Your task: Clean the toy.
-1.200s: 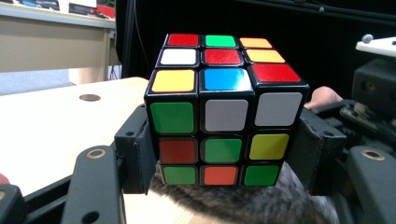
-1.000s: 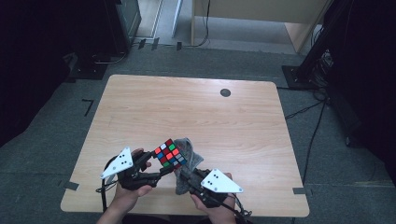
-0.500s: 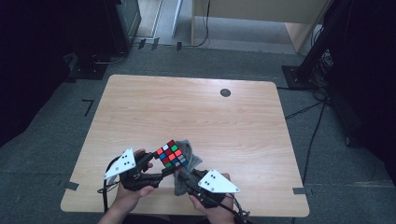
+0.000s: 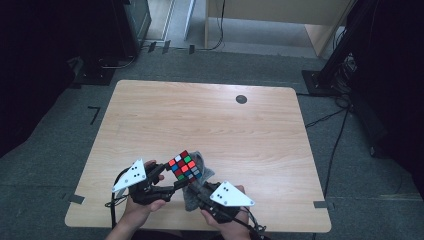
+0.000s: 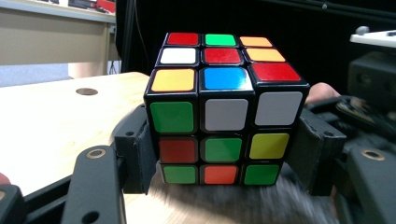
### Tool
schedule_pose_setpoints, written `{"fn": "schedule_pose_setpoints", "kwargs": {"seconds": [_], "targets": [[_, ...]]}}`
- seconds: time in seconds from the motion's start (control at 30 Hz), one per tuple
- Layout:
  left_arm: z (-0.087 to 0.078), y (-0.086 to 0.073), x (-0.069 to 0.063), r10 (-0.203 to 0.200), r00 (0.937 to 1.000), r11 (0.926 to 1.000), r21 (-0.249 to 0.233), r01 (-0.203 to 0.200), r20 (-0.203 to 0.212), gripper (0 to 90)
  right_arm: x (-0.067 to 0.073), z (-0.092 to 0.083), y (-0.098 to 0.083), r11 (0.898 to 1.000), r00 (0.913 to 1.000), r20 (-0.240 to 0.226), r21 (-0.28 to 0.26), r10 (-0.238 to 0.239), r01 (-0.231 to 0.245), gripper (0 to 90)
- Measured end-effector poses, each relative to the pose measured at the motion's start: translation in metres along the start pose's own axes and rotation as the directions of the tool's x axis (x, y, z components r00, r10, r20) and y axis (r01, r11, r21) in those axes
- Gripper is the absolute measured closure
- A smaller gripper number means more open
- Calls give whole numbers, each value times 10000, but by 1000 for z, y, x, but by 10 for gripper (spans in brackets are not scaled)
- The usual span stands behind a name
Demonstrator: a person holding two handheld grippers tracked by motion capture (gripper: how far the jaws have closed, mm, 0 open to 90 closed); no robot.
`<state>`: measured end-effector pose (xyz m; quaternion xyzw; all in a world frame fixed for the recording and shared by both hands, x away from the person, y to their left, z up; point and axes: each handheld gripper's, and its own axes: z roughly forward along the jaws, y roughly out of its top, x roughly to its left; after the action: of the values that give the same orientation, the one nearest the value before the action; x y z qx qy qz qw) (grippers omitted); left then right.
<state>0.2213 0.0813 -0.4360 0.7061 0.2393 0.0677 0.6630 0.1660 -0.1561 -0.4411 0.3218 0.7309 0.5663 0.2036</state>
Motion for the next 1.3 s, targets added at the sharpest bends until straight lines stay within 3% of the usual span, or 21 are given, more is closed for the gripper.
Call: {"fn": "schedule_pose_setpoints", "kwargs": {"seconds": [0.1, 0.3, 0.37, 0.5, 0.57, 0.63, 0.8, 0.83, 0.97, 1.1, 1.13, 1.27, 1.3], "targets": [[0, 0, 0, 77, 9999, 10000, 32, -77, -85, 344, 5, 3, -2, 9996, 9996, -113, 138, -239, 241, 718], [-4, 1, 3, -124, 9999, 9998, -137, 123, -63, 344, -15, -9, 3, 9981, 9981, 368, -381, 492, -478, 721], [-2, 1, 2, -152, 9999, 9998, -122, 151, -43, 344, -10, -6, 2, 9991, 9990, 298, -286, 329, -321, 720], [-2, 0, 2, -76, 10000, 10000, -36, 76, -64, 344, 7, 2, 0, 9993, 9989, -276, 54, -366, 367, 718], [-4, 1, 3, -86, 9999, 9999, -97, 85, -103, 344, 8, 1, 0, 9986, 9980, -343, 52, -523, 525, 718], [-6, 2, 5, -83, 9997, 9999, -153, 80, -209, 344, 1, -3, 2, 9995, 9991, -325, -118, -281, 277, 718], [-7, 1, 8, -276, 9992, 9996, -48, 274, -289, 344, -18, -11, 2, 9990, 9978, 564, -309, 352, -335, 722], [-5, 0, 6, -263, 9994, 9997, -2, 263, -230, 344, -18, -10, 1, 9989, 9979, 487, -242, 425, -414, 722], [1, -2, 1, -170, 9998, 9998, 82, 171, -58, 344, 1, 1, -3, 9997, 9996, -164, 140, -218, 220, 720], [-3, -1, 4, -230, 9996, 9997, 77, 231, -174, 344, 13, 3, -4, 9954, 9949, -395, 223, -924, 933, 721], [-4, -1, 6, -265, 9994, 9996, 19, 266, -238, 344, 10, 2, -3, 9957, 9953, -352, 143, -905, 910, 722], [-5, 0, 5, -247, 9993, 9997, 16, 248, -271, 344, -7, -6, 0, 9996, 9997, 156, -221, 193, -189, 724], [-3, -1, 5, -237, 9994, 9997, 76, 239, -261, 344, -7, -5, -1, 9995, 9995, 121, -173, 283, -280, 724]]}}
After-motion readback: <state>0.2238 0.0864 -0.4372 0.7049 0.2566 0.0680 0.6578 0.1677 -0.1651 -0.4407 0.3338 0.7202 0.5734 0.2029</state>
